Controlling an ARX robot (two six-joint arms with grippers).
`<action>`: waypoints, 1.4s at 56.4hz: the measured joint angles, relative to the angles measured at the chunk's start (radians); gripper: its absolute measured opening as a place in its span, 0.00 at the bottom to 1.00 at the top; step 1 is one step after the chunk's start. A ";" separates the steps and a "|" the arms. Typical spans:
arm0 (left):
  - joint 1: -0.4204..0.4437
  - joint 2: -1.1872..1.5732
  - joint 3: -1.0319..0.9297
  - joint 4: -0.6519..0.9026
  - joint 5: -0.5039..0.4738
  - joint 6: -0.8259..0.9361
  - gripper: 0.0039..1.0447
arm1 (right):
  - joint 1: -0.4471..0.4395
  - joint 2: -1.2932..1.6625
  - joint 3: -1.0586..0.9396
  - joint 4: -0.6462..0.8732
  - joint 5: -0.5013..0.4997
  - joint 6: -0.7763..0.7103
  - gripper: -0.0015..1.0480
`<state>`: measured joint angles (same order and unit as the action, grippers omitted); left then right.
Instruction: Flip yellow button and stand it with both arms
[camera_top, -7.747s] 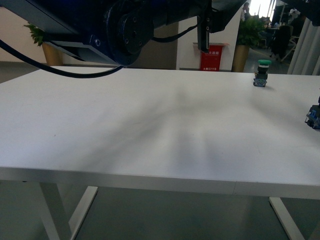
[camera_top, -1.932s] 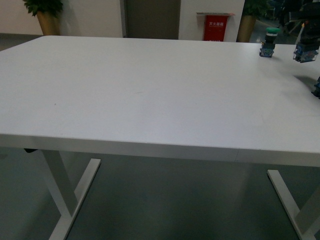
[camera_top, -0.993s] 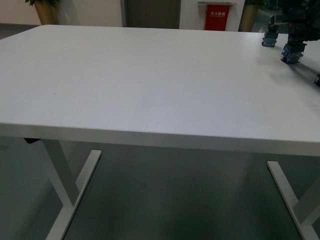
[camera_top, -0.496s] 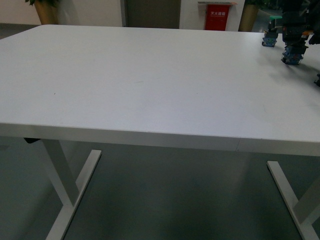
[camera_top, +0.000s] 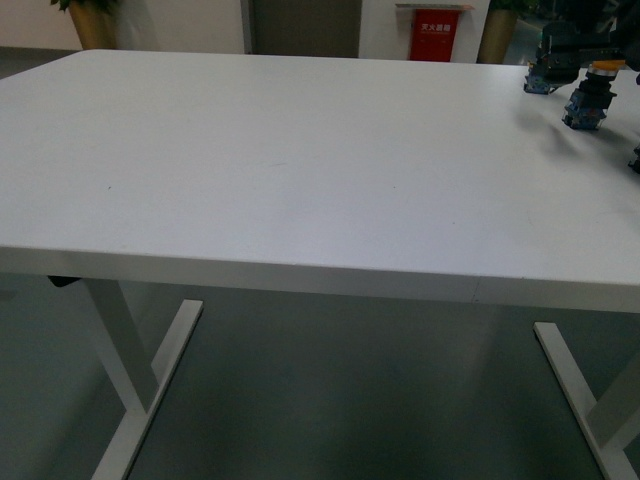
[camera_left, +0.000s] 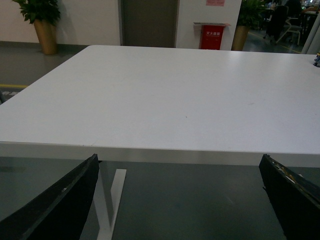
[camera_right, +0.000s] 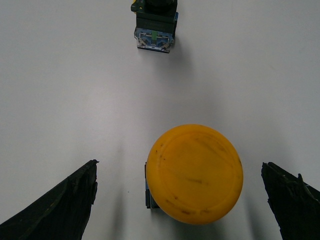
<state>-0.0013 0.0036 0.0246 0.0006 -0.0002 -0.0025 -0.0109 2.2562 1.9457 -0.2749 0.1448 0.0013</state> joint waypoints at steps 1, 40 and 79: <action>0.000 0.000 0.000 0.000 0.000 0.000 0.94 | 0.000 -0.001 -0.002 0.002 0.000 -0.001 0.93; 0.000 0.000 0.000 0.000 0.000 0.000 0.94 | -0.117 -0.532 -0.435 0.165 -0.336 0.000 0.93; 0.000 0.000 0.000 0.000 0.000 0.000 0.94 | -0.227 -1.507 -1.602 0.680 -0.378 0.012 0.34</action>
<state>-0.0013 0.0036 0.0246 0.0006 -0.0002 -0.0025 -0.2382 0.7490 0.3439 0.4049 -0.2337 0.0135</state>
